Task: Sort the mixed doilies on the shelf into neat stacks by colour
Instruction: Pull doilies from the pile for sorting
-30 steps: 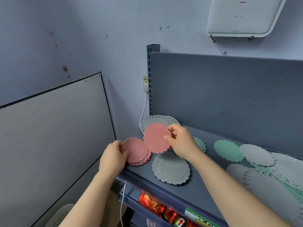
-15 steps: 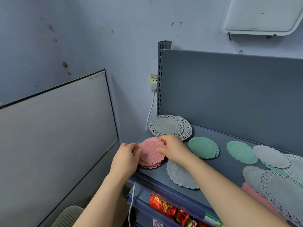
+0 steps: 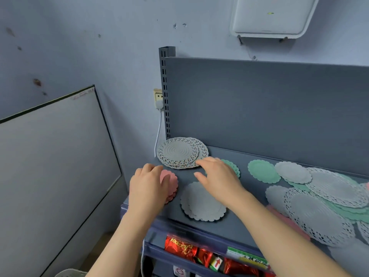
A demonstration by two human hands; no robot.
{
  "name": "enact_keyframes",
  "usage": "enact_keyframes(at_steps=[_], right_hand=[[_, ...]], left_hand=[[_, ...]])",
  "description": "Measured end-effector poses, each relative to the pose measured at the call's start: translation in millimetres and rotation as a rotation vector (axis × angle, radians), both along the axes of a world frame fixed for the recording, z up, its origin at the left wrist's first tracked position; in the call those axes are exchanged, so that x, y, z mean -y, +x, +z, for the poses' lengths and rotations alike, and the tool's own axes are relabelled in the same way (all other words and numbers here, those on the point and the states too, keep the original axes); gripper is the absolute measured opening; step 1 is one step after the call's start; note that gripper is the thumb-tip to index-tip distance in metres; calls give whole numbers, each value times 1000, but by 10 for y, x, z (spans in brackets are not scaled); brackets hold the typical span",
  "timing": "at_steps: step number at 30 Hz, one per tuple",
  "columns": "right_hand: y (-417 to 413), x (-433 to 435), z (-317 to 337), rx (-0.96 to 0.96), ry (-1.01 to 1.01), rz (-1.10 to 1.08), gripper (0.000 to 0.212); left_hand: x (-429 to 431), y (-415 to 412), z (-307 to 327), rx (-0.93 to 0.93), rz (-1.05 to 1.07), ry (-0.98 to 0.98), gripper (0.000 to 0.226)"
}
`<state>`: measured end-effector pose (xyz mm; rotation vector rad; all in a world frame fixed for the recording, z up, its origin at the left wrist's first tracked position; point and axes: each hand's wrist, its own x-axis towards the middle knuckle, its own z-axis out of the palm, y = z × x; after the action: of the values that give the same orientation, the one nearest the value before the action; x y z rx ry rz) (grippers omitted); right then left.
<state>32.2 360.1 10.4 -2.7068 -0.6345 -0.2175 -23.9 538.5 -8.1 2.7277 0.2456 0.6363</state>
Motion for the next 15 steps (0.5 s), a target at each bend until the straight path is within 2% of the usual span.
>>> enact_keyframes(at_steps=[6, 15], right_hand=[[-229, 1061, 128, -12, 36, -220, 37], [-508, 2924, 111, -95, 105, -582, 33]], left_hand=[[1006, 135, 103, 85, -343, -36, 24], [2795, 325, -6, -29, -689, -99, 30]])
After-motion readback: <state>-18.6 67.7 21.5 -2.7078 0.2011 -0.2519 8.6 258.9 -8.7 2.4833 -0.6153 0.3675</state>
